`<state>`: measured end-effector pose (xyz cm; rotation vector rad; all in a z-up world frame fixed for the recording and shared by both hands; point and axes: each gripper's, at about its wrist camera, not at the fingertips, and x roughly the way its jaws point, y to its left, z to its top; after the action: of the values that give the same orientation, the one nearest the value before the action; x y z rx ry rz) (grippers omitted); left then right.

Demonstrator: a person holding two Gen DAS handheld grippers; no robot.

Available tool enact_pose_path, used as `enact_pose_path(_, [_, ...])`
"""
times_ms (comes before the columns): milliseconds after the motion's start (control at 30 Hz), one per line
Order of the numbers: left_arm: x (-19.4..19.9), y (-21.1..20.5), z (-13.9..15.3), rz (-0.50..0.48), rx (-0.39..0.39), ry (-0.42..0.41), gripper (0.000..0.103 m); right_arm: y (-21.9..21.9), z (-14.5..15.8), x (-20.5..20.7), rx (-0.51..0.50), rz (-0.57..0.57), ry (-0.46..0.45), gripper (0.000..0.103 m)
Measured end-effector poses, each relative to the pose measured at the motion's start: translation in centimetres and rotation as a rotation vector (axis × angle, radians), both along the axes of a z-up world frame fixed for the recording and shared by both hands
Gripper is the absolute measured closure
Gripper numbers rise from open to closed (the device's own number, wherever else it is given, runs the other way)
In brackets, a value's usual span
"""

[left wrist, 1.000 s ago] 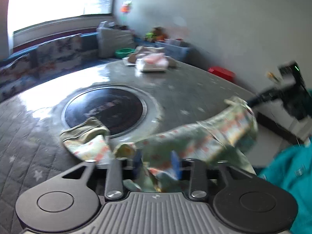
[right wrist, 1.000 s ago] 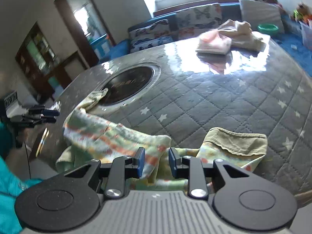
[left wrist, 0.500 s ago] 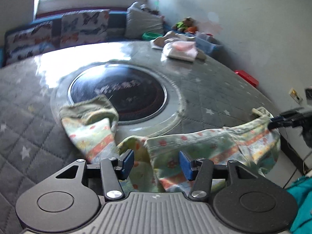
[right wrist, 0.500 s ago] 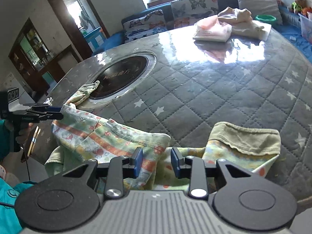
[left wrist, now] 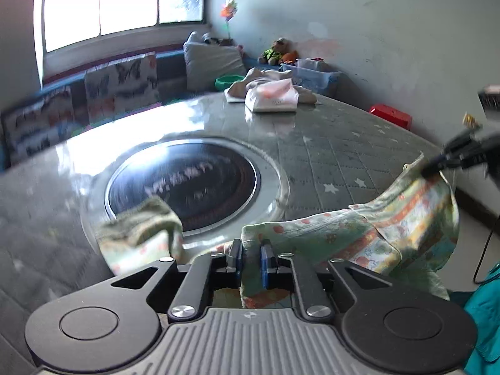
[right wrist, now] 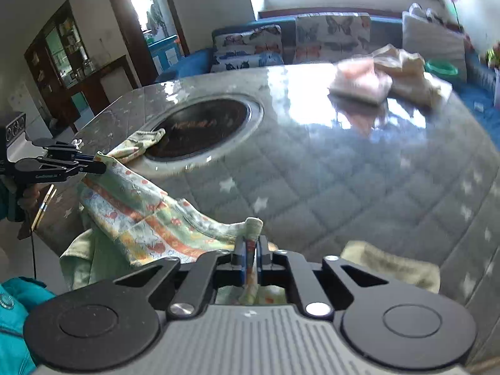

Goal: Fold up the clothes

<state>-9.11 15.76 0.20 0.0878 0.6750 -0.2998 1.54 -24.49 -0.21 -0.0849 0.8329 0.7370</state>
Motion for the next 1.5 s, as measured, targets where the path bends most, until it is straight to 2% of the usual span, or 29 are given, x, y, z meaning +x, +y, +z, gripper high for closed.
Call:
enact_pose_path(167, [1.5, 0.1, 0.8, 0.002, 0.050, -0.029, 0.092, 1.4, 1.6, 1.3, -0.024, 0.031, -0.086, 0.099])
enact_pose_path(333, [4.3, 0.6, 1.5, 0.018, 0.075, -0.063, 0.095, 3.7, 3.0, 4.6, -0.030, 0.034, -0.161, 0.099])
enact_pose_path(600, [10.4, 2.8, 2.1, 0.144, 0.108, -0.122, 0.096, 7.9, 4.8, 11.0, -0.031, 0.025, -0.253, 0.099])
enact_pose_path(900, [17.4, 6.5, -0.6, 0.310, 0.087, -0.064, 0.096, 12.1, 1.8, 18.5, -0.061, -0.086, -0.219, 0.099])
enact_pose_path(1033, [19.5, 7.4, -2.7, 0.344, 0.116, -0.024, 0.096, 13.7, -0.8, 21.0, -0.099, -0.118, -0.188, 0.099])
enact_pose_path(1233, [20.7, 7.8, -4.8, 0.369, 0.112, 0.039, 0.095, 14.8, -4.3, 22.7, -0.152, -0.137, -0.133, 0.098])
enact_pose_path(1367, [20.6, 8.2, -5.1, 0.384, 0.097, 0.061, 0.090, 14.6, -3.9, 21.9, -0.158, -0.137, -0.157, 0.092])
enact_pose_path(1433, [20.2, 8.5, -4.8, 0.401, 0.085, 0.061, 0.088, 14.5, -3.7, 21.5, -0.161, -0.137, -0.169, 0.086])
enact_pose_path(1500, [19.6, 8.9, -4.2, 0.422, 0.076, 0.056, 0.082, 14.5, -3.5, 21.1, -0.163, -0.136, -0.181, 0.078])
